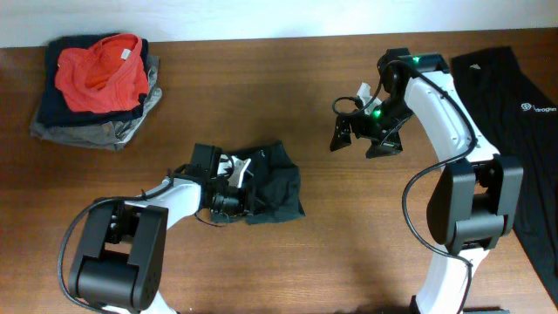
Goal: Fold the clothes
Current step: 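Lower the left gripper to the bundle's left edge and grasp it, then lift the green bundle with the left gripper toward the clothes stack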
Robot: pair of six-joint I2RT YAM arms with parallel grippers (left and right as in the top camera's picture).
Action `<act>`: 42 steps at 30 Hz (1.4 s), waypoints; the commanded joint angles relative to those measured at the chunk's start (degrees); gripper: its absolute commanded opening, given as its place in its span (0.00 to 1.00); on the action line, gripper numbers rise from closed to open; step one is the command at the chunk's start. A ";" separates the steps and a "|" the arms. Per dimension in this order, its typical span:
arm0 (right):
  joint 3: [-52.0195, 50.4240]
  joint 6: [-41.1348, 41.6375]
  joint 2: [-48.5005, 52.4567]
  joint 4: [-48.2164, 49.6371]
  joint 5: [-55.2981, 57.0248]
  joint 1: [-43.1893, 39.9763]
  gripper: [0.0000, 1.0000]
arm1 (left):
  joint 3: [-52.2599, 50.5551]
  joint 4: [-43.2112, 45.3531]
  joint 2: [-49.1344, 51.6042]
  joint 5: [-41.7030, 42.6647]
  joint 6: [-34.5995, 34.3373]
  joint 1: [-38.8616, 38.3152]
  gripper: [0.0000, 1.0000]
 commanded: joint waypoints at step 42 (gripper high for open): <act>0.74 -2.38 -1.95 0.66 -1.36 0.00 0.99 | 1.81 -9.79 -4.46 -13.70 13.84 21.51 0.97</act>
